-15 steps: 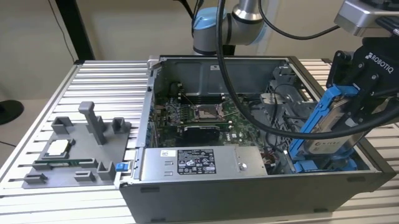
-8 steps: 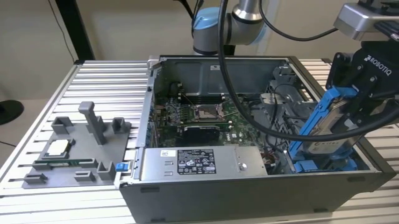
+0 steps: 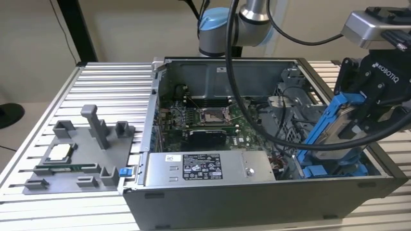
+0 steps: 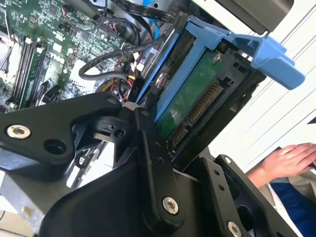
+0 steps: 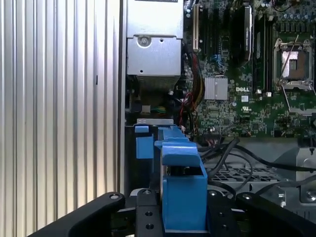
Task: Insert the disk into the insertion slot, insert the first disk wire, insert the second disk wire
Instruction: 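Insert the disk into the insertion slot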
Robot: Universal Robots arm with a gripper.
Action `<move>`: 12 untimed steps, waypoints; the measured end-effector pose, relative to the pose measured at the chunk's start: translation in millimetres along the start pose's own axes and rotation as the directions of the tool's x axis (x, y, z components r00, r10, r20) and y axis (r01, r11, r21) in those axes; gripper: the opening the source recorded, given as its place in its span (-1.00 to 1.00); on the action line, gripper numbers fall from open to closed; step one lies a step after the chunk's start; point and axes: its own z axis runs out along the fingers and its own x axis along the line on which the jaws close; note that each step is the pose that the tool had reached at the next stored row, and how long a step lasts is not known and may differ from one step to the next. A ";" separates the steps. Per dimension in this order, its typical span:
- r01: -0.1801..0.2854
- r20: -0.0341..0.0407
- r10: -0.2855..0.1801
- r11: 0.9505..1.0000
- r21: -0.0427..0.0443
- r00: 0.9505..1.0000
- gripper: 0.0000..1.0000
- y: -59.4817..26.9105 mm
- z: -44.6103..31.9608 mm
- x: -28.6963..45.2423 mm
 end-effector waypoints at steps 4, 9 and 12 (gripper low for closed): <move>0.001 0.005 -0.001 1.000 0.000 1.000 -1.00 -0.8 6.5 0.1; 0.000 0.005 0.000 1.000 0.000 1.000 -1.00 -1.5 15.4 0.5; 0.000 0.006 0.000 1.000 0.000 1.000 -1.00 -2.0 21.1 0.7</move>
